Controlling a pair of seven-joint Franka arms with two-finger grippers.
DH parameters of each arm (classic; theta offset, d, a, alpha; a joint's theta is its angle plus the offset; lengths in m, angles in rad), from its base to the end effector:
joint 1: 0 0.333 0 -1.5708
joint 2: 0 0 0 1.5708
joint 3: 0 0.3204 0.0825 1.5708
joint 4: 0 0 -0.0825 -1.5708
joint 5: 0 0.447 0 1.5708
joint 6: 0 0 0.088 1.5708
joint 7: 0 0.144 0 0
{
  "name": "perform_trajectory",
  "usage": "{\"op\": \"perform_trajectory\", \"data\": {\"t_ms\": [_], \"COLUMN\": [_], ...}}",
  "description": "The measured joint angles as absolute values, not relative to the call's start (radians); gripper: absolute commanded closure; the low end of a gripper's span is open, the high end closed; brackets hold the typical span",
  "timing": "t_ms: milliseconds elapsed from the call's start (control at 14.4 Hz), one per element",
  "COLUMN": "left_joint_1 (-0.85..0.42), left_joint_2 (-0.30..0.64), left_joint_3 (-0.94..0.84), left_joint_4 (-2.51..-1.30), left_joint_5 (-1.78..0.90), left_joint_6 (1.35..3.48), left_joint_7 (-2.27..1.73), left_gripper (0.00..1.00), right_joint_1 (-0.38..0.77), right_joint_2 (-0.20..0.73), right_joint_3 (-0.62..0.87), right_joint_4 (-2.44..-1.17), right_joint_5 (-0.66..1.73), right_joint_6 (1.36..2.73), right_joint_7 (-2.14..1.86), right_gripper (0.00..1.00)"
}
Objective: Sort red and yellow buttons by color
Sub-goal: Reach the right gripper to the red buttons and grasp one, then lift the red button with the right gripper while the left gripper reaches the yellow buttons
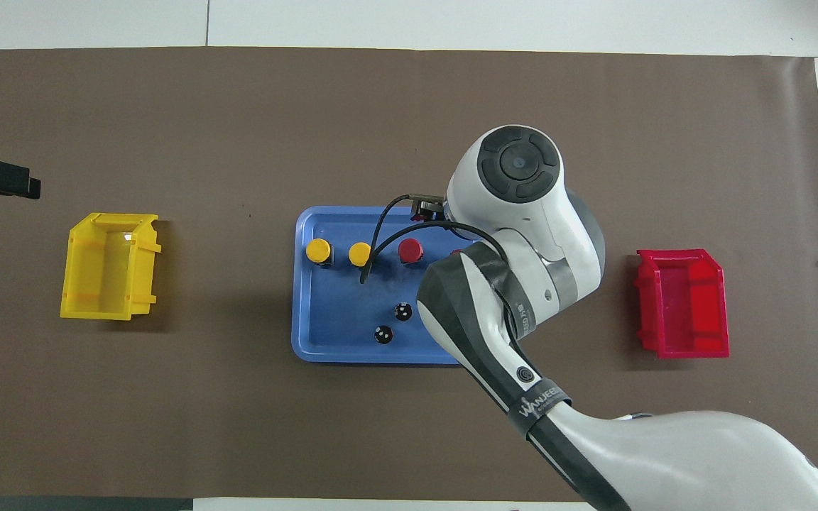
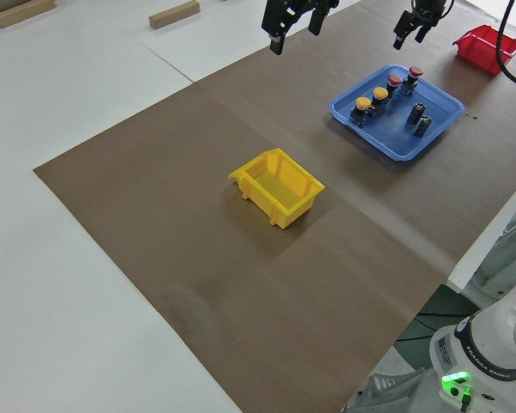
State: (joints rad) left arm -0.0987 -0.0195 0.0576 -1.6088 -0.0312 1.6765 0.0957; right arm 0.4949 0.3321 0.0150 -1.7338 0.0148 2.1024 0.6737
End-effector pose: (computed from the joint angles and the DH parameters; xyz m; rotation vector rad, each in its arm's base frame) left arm 0.6242 -0.0296 0.5934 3.1017 -0.2094 0.1369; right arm 0.6178 0.3462 0.3286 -3.0948 0.2668 -0.0317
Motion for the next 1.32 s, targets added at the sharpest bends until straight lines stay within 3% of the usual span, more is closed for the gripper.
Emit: {"op": "perform_trajectory", "data": {"t_ms": [697,906,1115,1324], "left_joint_1": [-0.110,-0.218,-0.349,-0.430], "left_joint_2": [-0.020,-0.019,-0.012,0.027], "left_joint_3": [0.042,0.027,0.018,0.016], "left_joint_4": [-1.610,-1.620,-1.706,-1.809], "left_joint_5": [-0.032,-0.032,-0.032,-0.032], "left_joint_6": [1.657,1.668,1.796,1.931], "left_joint_7": [0.079,-0.020,-0.102,-0.189], "left_gripper": [0.00,0.00,0.00,0.00], "right_joint_1": [0.503,0.504,0.505,0.505], "right_joint_2": [0.293,0.286,0.284,0.283], "right_joint_3": [0.010,0.012,0.014,0.016], "right_joint_4": [-1.850,-1.891,-1.902,-1.903], "right_joint_5": [0.012,0.012,0.012,0.012], "right_joint_6": [2.137,2.182,2.199,2.204], "right_joint_7": [0.620,0.619,0.618,0.617], "right_gripper": [0.23,0.28,0.40,0.61]}}
